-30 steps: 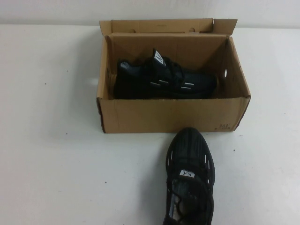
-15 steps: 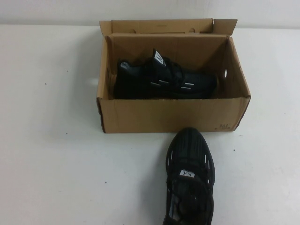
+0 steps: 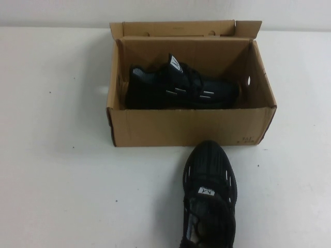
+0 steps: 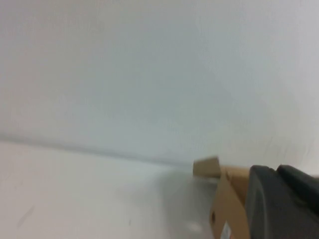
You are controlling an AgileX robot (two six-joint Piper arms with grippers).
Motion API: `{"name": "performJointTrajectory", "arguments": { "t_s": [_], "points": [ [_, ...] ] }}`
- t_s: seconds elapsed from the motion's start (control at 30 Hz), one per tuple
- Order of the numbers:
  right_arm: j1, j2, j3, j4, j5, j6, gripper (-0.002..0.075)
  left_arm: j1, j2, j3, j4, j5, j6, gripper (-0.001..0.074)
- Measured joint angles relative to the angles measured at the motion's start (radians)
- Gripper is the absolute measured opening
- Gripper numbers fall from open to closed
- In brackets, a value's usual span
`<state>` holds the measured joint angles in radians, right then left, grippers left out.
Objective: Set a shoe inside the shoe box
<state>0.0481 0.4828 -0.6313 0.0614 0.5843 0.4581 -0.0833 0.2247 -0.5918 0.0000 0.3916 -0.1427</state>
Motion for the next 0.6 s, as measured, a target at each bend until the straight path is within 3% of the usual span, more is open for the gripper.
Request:
{"name": "performJointTrajectory", "arguments": {
  "t_s": [0.17,0.43,0.6],
  "points": [
    [0.0,0.063,0.0,0.177,0.055,-0.069,-0.0018,0.0,0.0,0.029,0.0,0.174,0.0,-0.0004],
    [0.0,0.266,0.0,0.704,0.234,-0.664,-0.0018,0.0,0.0,0.029,-0.006,0.226,0.0,-0.0004],
    [0.0,0.406,0.0,0.892,0.264,-0.881,-0.0018,0.0,0.0,0.029,-0.074,0.269,-0.002,-0.0004]
  ]
}}
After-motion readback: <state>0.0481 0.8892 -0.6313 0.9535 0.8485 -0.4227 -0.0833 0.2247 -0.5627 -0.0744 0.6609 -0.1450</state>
